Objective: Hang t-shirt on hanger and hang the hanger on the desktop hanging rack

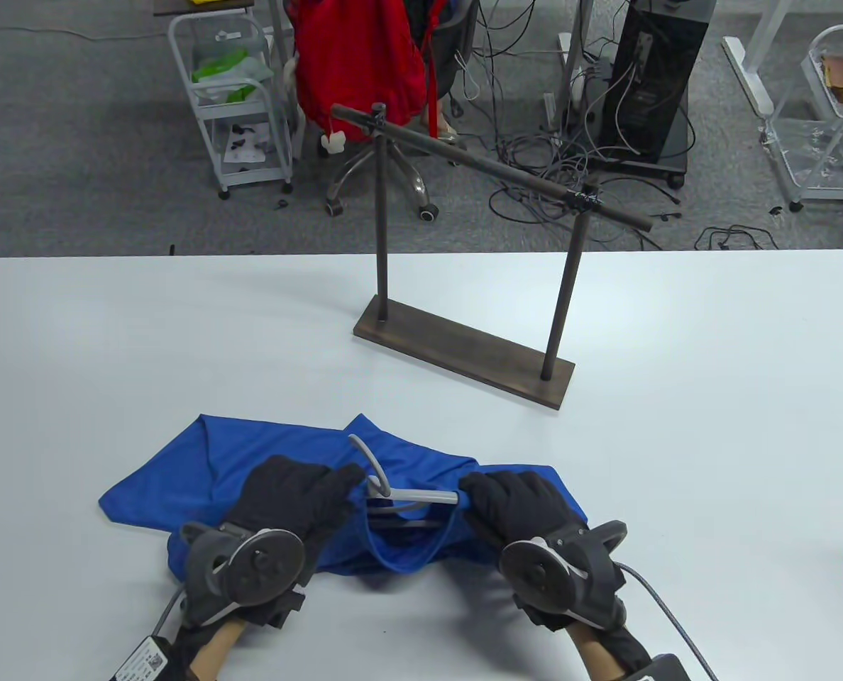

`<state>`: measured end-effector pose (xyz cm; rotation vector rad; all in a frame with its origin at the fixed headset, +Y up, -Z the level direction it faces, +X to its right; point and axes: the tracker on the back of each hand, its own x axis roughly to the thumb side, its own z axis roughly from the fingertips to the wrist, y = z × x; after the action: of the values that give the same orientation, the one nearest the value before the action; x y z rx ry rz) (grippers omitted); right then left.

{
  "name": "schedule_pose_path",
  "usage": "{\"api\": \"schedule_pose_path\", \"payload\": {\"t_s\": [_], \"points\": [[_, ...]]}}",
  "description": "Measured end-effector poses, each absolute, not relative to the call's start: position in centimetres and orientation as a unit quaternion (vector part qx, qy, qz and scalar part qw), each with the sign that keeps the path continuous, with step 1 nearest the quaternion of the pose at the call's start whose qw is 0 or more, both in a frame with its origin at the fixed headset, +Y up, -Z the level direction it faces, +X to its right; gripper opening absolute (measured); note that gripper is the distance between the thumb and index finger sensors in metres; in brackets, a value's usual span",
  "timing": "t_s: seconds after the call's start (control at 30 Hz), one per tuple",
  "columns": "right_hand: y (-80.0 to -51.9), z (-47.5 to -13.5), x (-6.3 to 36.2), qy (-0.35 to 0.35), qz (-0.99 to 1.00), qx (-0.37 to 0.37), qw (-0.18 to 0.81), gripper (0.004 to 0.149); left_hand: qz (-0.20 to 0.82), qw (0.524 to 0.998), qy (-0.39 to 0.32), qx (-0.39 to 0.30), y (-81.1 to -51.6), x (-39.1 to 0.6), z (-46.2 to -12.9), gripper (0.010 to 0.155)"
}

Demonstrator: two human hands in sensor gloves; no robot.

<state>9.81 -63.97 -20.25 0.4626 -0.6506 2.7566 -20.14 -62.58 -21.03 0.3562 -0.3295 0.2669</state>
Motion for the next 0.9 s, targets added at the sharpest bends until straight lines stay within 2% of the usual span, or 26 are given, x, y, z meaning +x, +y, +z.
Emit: {"api": "schedule_pose_path", "payload": {"t_s": [0.3,0.47,0.6,0.83,0.9], "points": [[-64.0,-21.3,12.4,-0.213,0.955,0.123,0.166,0.044,0.125,0.972,-0.124,0.155,-62.6,-23.7,-23.0,0.051],[-64.0,-21.3,12.3,-0.216,0.955,0.12,0.163,0.044,0.117,0.974,-0.12,0.15,-62.8,-23.5,-23.1,0.051],[-64.1,-21.5,12.8,-0.218,0.957,0.104,0.159,0.045,0.127,0.971,-0.121,0.161,-62.7,-23.3,-22.7,0.061],[-64.0,-22.1,13.3,-0.221,0.964,0.072,0.13,0.047,0.138,0.958,-0.166,0.191,-61.6,-21.5,-20.7,0.067],[-63.1,-22.4,13.6,-0.23,0.965,0.056,0.115,0.047,0.13,0.955,-0.184,0.194,-61.6,-20.6,-20.0,0.067]]}}
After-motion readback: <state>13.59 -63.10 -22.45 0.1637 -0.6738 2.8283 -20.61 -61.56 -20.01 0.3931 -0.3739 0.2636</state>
